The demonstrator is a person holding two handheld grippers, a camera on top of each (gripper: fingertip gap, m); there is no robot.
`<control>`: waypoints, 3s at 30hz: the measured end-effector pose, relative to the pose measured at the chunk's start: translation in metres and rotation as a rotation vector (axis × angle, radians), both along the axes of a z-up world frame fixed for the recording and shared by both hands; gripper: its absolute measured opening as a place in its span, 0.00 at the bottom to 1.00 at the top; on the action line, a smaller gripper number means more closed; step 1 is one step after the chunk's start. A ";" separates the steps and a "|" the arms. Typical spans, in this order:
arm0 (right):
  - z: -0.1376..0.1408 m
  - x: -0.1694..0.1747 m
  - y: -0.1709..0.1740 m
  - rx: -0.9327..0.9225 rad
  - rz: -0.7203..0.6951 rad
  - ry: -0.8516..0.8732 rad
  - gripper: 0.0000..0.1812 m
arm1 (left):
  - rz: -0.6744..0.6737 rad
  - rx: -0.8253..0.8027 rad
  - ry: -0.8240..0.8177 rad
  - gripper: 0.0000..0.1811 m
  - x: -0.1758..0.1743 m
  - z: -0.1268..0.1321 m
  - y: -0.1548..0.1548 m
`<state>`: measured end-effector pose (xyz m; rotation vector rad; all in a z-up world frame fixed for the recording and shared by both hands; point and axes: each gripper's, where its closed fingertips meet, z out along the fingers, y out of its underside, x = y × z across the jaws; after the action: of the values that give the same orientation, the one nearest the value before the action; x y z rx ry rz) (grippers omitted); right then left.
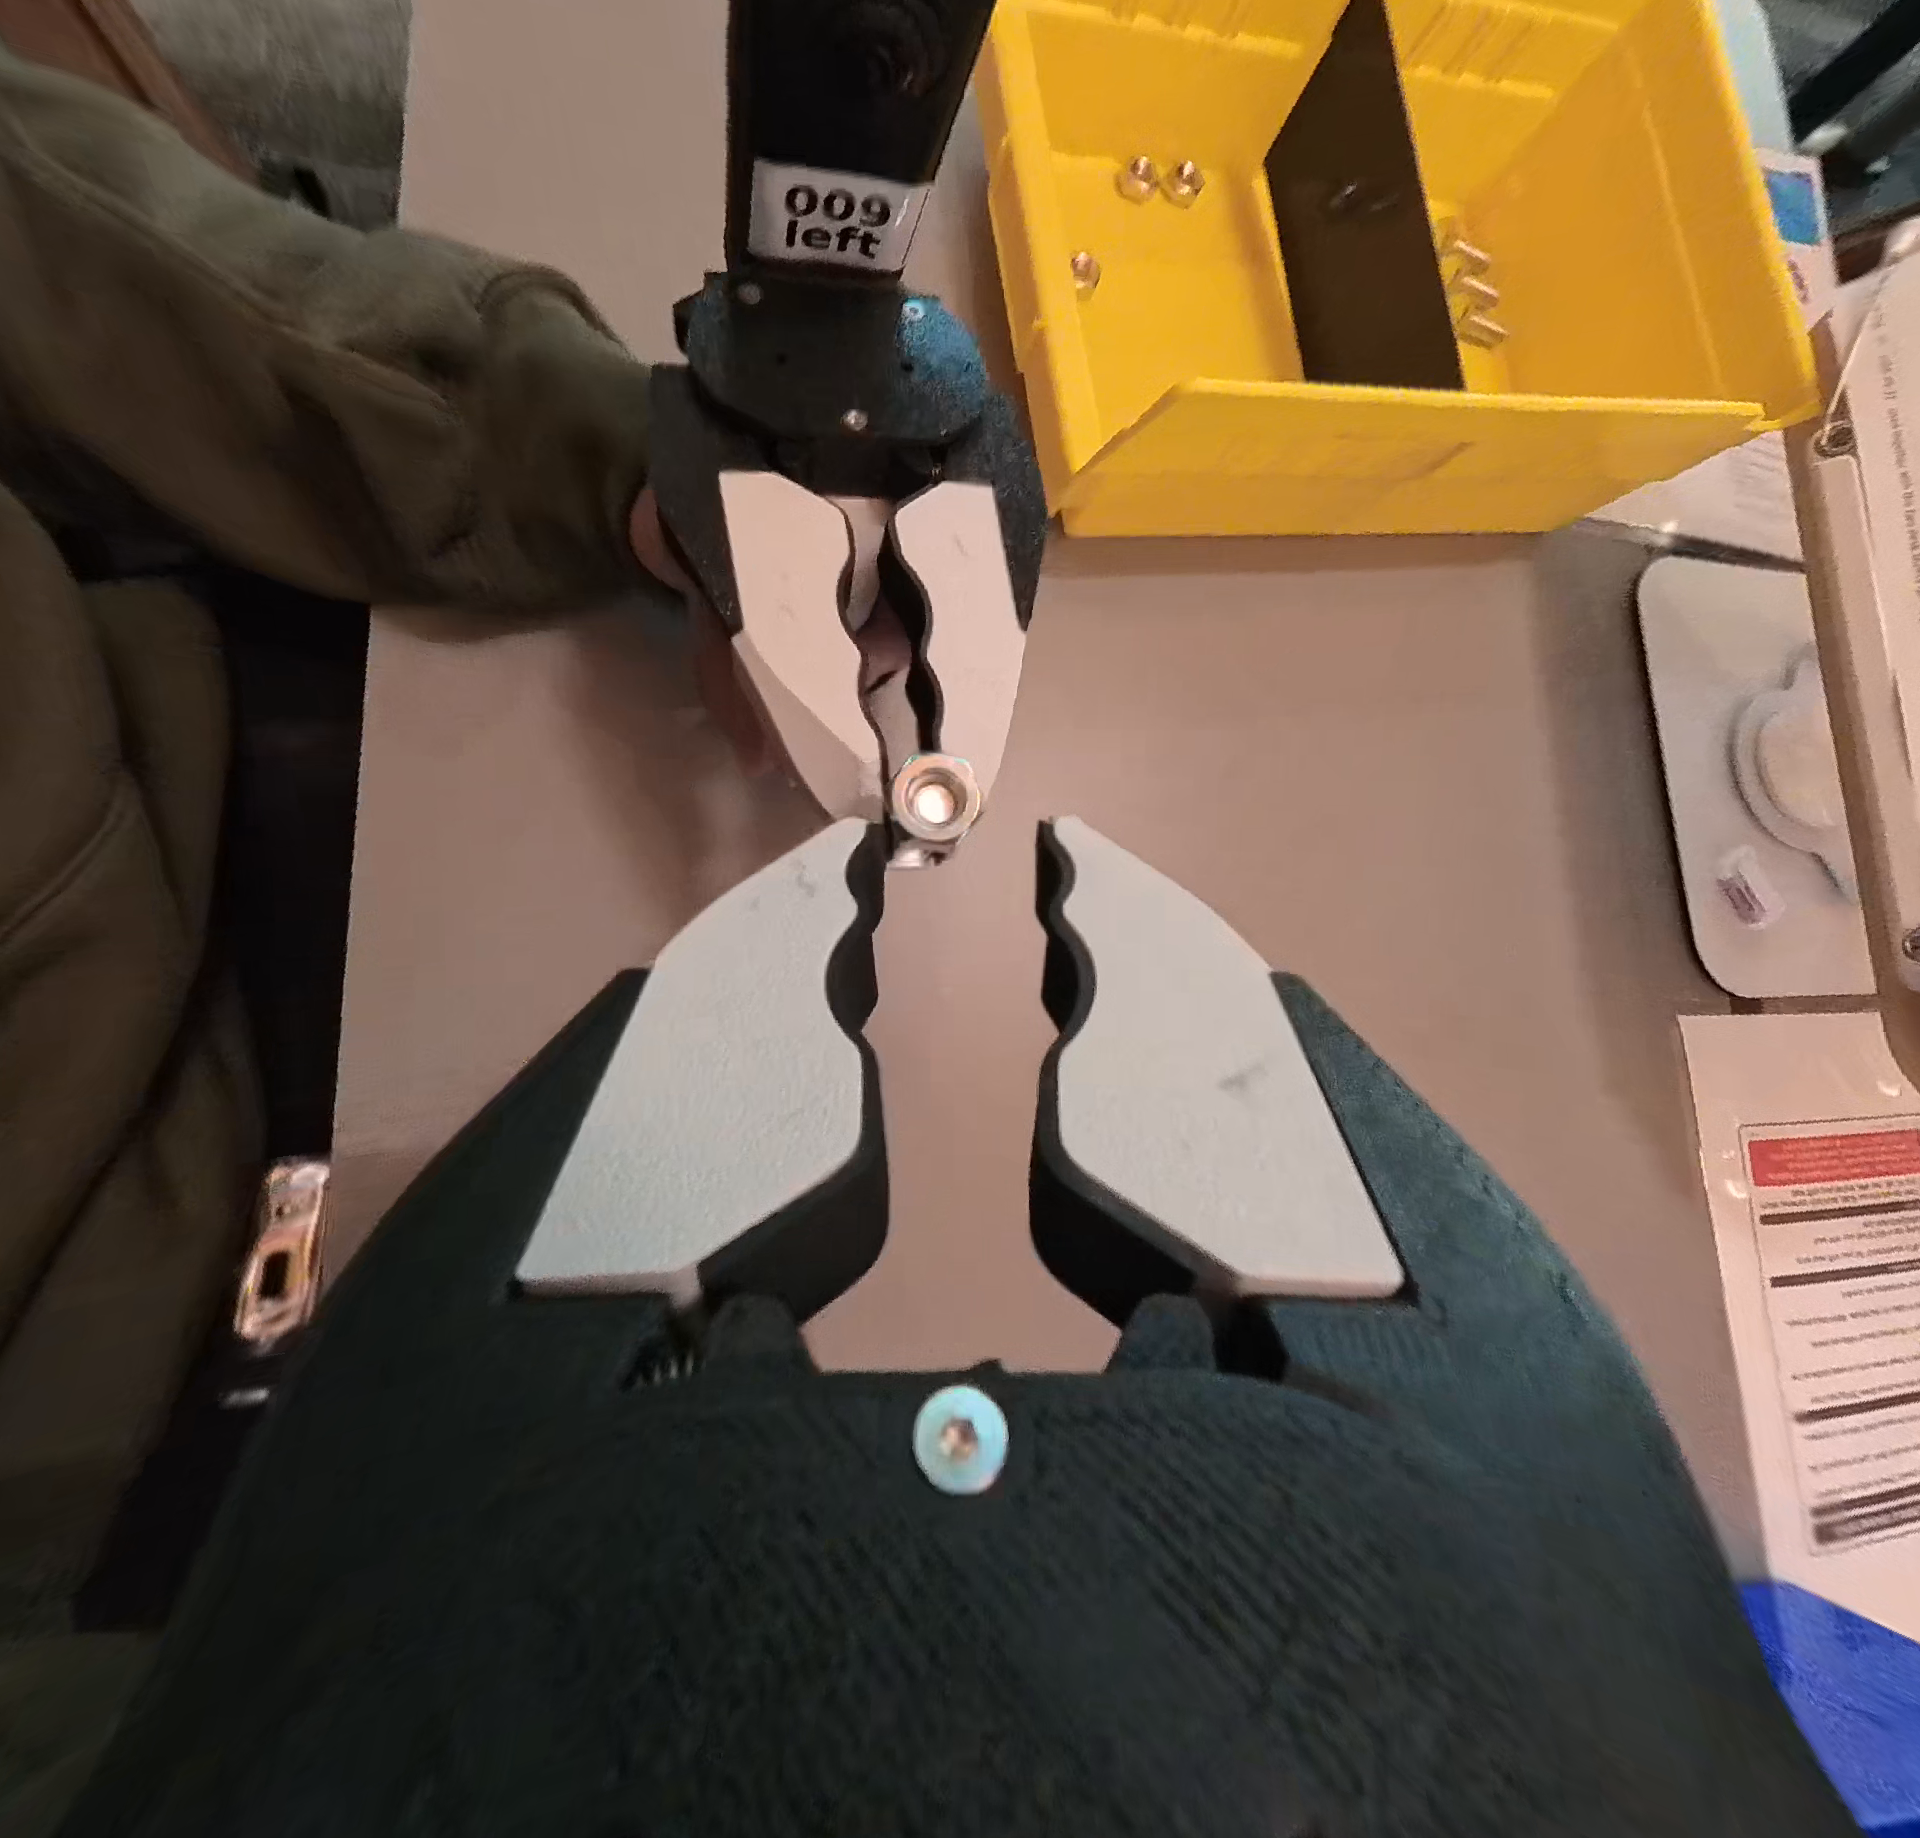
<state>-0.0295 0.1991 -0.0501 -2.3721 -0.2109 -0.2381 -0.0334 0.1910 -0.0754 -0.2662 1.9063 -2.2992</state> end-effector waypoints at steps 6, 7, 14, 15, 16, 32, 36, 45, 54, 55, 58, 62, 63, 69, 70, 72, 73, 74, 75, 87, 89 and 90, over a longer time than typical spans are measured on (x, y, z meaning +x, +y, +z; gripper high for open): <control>0.021 0.017 0.011 0.475 -0.237 -0.041 0.28 | 0.070 -0.010 0.048 0.05 0.012 0.000 0.008; 0.025 0.018 0.013 0.562 -0.270 -0.041 0.28 | 0.079 -0.006 0.053 0.05 0.013 -0.001 0.008; 0.004 0.013 0.025 0.695 -0.358 0.047 0.27 | 0.099 -0.006 0.076 0.05 0.017 -0.002 0.009; 0.001 0.011 0.027 0.693 -0.354 0.061 0.27 | 0.101 -0.009 0.078 0.05 0.017 -0.002 0.009; -0.001 0.010 0.028 0.690 -0.355 0.068 0.27 | 0.101 -0.010 0.081 0.05 0.018 -0.002 0.009; -0.005 0.012 0.018 0.683 -0.392 0.062 0.17 | 0.103 0.000 0.091 0.05 0.019 -0.006 0.009; -0.007 0.012 0.017 0.667 -0.399 0.068 0.16 | 0.103 -0.003 0.094 0.05 0.019 -0.005 0.009; -0.004 0.016 0.014 0.684 -0.420 0.052 0.12 | 0.086 0.005 0.091 0.05 0.017 -0.006 0.007; -0.004 0.013 0.014 0.688 -0.351 0.015 0.10 | 0.052 0.010 0.079 0.05 0.012 -0.006 0.005; -0.004 0.013 0.014 0.686 -0.348 0.009 0.10 | 0.049 0.009 0.080 0.05 0.011 -0.006 0.005; -0.003 0.012 0.015 0.681 -0.346 0.002 0.10 | 0.049 0.009 0.077 0.05 0.011 -0.006 0.005; -0.006 0.015 0.016 0.647 -0.427 0.046 0.10 | 0.117 0.067 0.031 0.05 0.016 -0.010 0.005; -0.008 0.015 0.016 0.632 -0.458 0.072 0.10 | 0.136 0.088 0.013 0.05 0.017 -0.012 0.005; -0.013 0.020 0.012 0.598 -0.609 0.122 0.10 | 0.222 0.161 -0.038 0.05 0.023 -0.016 0.006; -0.015 0.021 0.012 0.588 -0.620 0.108 0.10 | 0.227 0.174 -0.040 0.05 0.024 -0.018 0.005; -0.017 0.021 0.012 0.576 -0.624 0.082 0.10 | 0.227 0.174 -0.034 0.05 0.024 -0.019 0.005; -0.017 0.021 0.013 0.584 -0.623 0.079 0.10 | 0.224 0.166 -0.030 0.05 0.024 -0.018 0.006; -0.016 0.021 0.013 0.596 -0.622 0.087 0.10 | 0.219 0.157 -0.027 0.05 0.024 -0.017 0.006; -0.015 0.021 0.014 0.605 -0.619 0.099 0.10 | 0.211 0.149 -0.024 0.05 0.023 -0.016 0.006; -0.015 0.015 0.019 0.596 -0.555 0.081 0.20 | 0.184 0.129 0.000 0.05 0.021 -0.015 0.004; -0.015 0.014 0.019 0.594 -0.553 0.084 0.20 | 0.189 0.122 0.003 0.05 0.022 -0.015 0.006; -0.015 0.014 0.019 0.595 -0.552 0.083 0.19 | 0.191 0.117 0.008 0.05 0.023 -0.014 0.007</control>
<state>-0.0160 0.2179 -0.0648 -1.7919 0.4998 -0.3962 -0.0108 0.1976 -0.0897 -0.4233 1.9193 -2.0602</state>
